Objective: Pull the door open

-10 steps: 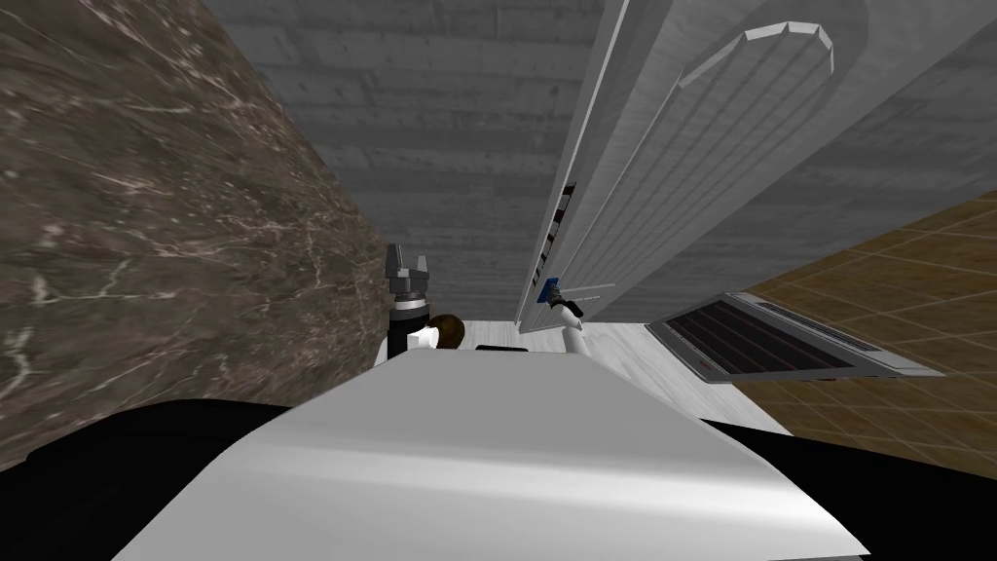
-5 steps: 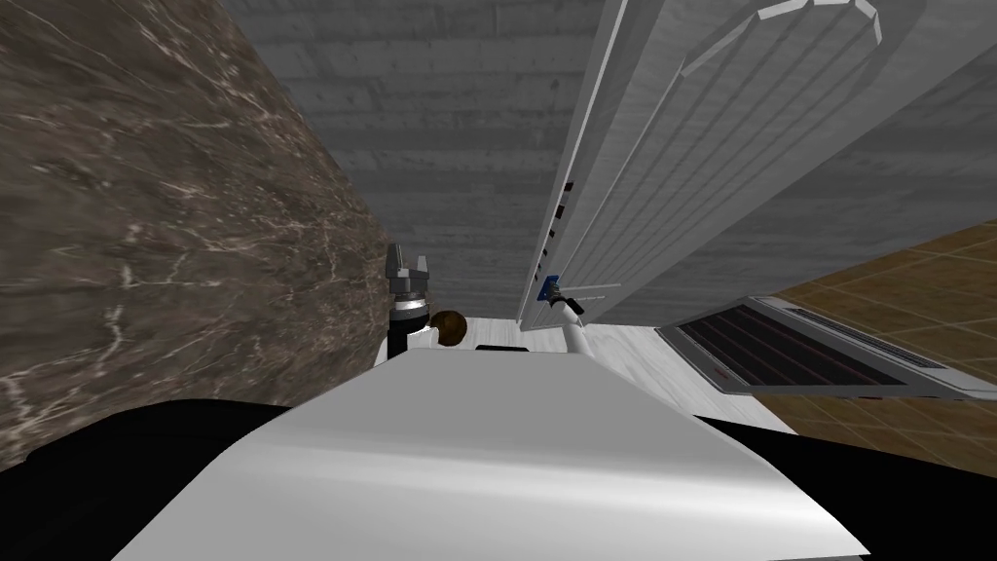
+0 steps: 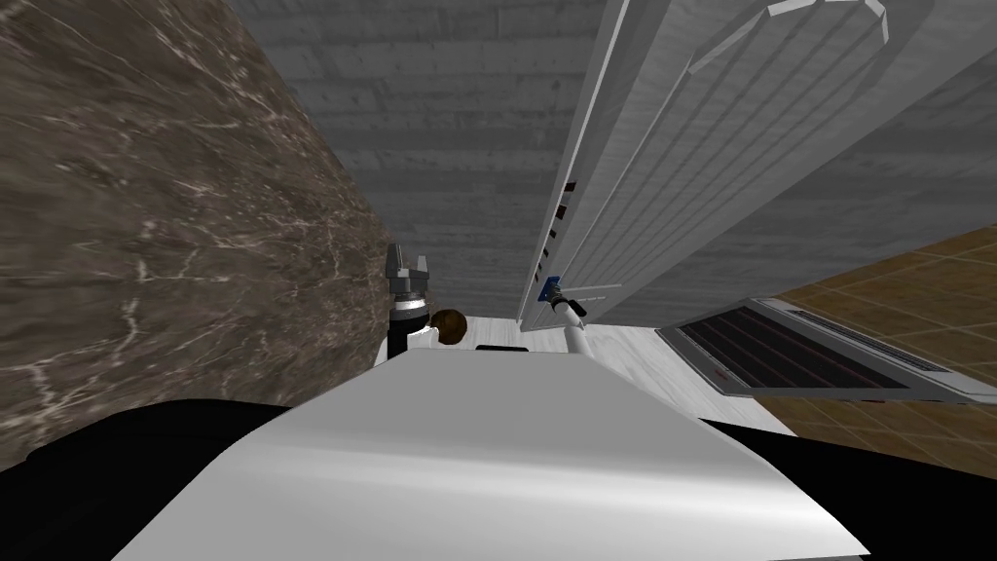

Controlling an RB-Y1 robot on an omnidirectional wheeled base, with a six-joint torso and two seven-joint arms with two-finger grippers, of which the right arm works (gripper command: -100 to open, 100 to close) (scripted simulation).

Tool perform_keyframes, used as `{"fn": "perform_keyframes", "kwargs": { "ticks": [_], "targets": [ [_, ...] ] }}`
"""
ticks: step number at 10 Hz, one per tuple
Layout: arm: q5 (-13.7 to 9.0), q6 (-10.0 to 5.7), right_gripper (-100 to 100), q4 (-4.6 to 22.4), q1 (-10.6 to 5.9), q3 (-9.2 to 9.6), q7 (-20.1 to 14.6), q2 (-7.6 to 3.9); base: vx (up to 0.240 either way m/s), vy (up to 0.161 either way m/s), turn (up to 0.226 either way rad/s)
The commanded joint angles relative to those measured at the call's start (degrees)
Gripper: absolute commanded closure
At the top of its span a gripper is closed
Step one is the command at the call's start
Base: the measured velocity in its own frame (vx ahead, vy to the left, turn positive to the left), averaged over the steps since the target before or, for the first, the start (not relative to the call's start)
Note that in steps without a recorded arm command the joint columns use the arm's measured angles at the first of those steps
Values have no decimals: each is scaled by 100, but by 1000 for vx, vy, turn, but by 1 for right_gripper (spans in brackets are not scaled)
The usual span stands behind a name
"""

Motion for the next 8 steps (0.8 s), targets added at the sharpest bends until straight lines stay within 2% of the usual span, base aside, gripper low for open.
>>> {"fn": "perform_keyframes", "kwargs": {
  "ticks": [1,3,4,8],
  "targets": [
    [-286,129,100,103,206,-116,-63,-43,-59,-64,141],
    [-371,129,100,103,206,-116,-63,-43,-31,-39,33],
    [-691,225,100,50,273,-140,-95,-53,-25,-29,76],
    [-691,225,100,50,273,-140,-95,-53,-20,-11,12]
  ]
}}
